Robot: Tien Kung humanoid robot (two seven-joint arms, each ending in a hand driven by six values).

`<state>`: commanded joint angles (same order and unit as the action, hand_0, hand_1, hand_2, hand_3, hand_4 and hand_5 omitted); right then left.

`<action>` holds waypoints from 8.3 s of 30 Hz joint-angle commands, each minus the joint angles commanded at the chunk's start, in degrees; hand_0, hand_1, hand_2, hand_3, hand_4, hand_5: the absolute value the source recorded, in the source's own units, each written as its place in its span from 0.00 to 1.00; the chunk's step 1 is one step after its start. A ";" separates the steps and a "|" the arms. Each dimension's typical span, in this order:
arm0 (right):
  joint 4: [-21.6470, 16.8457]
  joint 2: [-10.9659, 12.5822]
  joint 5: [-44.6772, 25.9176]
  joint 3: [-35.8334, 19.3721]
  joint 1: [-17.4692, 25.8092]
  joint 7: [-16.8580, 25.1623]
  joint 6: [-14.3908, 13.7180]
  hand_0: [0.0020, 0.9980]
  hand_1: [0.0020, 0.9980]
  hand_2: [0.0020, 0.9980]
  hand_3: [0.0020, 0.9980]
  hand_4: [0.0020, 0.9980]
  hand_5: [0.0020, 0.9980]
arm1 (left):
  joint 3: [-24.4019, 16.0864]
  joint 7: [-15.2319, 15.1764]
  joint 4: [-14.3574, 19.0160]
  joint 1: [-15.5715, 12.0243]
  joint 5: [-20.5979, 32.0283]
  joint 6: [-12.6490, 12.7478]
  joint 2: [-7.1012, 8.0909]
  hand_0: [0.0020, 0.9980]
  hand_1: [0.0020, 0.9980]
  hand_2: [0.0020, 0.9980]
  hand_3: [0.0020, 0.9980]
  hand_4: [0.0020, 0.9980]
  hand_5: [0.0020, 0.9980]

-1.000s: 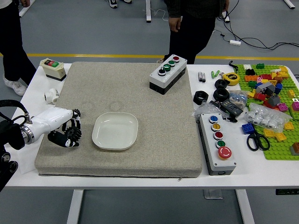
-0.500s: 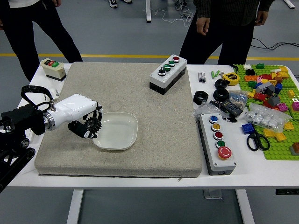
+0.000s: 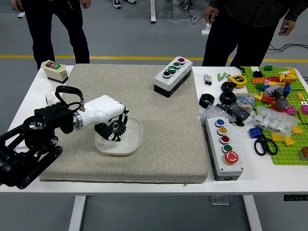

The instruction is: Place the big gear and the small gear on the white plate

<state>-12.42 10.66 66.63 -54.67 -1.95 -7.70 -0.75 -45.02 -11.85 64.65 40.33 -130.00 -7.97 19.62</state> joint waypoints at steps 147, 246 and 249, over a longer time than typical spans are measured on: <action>0.11 -0.15 -0.39 1.78 0.31 0.36 0.09 0.76 0.79 0.84 0.82 1.00 0.80 | -4.13 1.94 -7.71 2.79 0.00 -4.68 2.79 0.25 0.37 0.44 0.51 0.46 0.00; 0.53 -0.88 -1.41 3.27 2.45 0.26 -0.02 0.76 0.79 0.84 0.82 1.00 0.79 | -43.26 6.30 7.42 -23.44 70.53 4.24 -2.20 0.79 0.87 0.95 0.90 0.99 1.00; 0.58 -0.89 -1.54 3.52 2.50 0.27 -0.06 0.76 0.79 0.84 0.82 1.00 0.80 | -44.07 6.50 7.71 -24.23 70.26 3.62 -2.20 0.79 0.87 0.95 0.90 0.99 1.00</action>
<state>-11.84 9.77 65.10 -51.14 0.55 -7.43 -0.81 -89.09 -5.35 72.36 16.10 -59.74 -4.34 17.42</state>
